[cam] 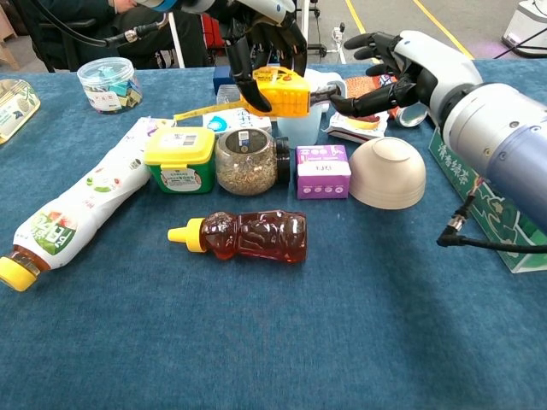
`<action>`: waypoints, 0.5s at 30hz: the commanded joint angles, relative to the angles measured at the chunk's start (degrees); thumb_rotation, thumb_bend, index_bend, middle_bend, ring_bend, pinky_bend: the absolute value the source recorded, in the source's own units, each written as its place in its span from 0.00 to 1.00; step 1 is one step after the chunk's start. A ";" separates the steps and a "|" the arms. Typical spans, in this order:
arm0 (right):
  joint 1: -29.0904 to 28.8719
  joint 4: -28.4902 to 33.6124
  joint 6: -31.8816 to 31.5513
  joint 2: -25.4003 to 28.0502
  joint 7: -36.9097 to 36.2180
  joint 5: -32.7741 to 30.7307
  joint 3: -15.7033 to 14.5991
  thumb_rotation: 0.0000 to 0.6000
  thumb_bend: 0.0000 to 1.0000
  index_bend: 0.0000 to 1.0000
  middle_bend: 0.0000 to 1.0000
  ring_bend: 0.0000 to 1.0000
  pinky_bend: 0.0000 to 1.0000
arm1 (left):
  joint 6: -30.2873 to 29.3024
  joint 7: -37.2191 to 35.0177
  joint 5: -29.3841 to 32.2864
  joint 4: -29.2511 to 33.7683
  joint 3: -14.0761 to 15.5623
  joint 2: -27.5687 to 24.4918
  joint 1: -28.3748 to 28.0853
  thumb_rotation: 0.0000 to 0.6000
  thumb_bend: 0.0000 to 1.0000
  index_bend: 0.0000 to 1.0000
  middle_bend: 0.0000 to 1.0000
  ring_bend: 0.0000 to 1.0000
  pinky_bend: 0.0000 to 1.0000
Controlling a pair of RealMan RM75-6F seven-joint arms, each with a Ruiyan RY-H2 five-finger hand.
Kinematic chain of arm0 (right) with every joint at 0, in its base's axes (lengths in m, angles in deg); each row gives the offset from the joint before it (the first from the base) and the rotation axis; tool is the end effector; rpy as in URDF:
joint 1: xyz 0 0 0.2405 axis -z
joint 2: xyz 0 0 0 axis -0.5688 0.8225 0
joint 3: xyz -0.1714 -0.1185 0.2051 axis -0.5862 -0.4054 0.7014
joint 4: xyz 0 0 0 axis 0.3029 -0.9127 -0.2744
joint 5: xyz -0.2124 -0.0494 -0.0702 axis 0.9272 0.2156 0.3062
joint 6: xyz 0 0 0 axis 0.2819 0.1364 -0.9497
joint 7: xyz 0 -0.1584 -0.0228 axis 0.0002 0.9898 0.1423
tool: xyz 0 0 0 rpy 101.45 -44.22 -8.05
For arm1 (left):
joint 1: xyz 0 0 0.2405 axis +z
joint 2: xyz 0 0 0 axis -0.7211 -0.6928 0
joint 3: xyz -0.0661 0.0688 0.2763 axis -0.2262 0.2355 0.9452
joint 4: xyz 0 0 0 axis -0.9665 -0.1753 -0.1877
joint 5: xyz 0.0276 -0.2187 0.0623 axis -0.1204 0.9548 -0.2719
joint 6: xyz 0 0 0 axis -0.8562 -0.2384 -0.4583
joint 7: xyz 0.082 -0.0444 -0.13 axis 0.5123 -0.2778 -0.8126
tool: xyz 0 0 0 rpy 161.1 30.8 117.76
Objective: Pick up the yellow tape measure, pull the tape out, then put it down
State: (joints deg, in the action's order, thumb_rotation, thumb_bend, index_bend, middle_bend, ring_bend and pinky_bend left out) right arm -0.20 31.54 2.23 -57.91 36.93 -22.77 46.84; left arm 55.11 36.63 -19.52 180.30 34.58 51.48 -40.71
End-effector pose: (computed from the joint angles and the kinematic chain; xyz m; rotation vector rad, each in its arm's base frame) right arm -0.1059 -0.3544 -0.0430 1.1517 -1.5728 1.4589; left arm 0.0244 0.4554 0.0089 -2.3120 -0.8442 -0.6819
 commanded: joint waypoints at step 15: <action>0.33 -1.33 -0.94 -0.87 -2.23 2.29 -0.07 1.00 0.55 0.50 0.28 0.24 0.21 | 0.08 -0.14 -0.02 -0.54 0.23 0.39 0.04 1.00 0.30 0.61 0.49 0.47 0.49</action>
State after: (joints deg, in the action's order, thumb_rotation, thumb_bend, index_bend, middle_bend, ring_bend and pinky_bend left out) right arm 0.13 30.21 1.28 -58.78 34.71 -20.49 46.78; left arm 55.19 36.49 -19.54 179.76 34.82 51.87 -40.67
